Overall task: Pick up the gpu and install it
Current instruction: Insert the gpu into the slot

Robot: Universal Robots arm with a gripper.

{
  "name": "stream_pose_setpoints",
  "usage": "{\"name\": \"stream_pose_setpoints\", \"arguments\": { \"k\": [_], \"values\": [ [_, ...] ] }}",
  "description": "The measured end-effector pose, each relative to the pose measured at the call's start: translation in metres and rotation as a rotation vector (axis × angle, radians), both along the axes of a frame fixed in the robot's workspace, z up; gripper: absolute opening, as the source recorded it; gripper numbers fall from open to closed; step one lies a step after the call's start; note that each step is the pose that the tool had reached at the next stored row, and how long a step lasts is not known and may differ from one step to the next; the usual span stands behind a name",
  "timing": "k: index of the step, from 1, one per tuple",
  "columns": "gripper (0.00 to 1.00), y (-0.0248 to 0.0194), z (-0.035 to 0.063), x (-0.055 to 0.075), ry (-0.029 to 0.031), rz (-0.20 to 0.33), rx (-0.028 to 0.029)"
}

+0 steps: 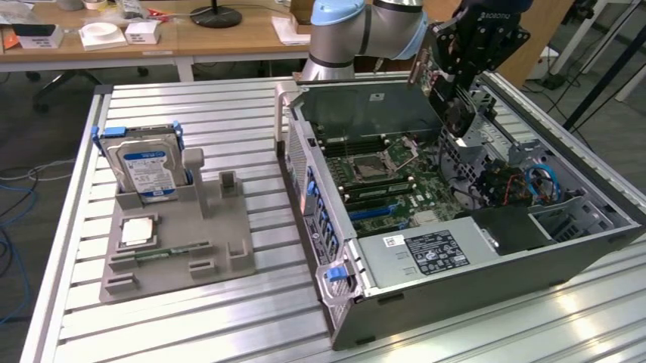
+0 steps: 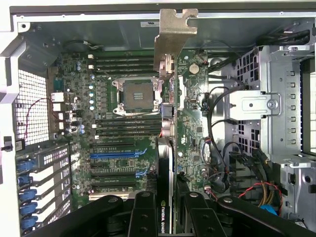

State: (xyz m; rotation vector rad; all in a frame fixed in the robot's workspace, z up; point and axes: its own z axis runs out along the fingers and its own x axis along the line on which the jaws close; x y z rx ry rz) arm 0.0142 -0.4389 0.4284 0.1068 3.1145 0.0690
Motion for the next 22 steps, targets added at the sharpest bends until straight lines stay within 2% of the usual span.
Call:
{"name": "stream_pose_setpoints", "arguments": {
  "k": [22],
  "values": [
    [0.26,0.0000,0.0000,0.0000,-0.0001,0.075,0.0000]
  ]
}}
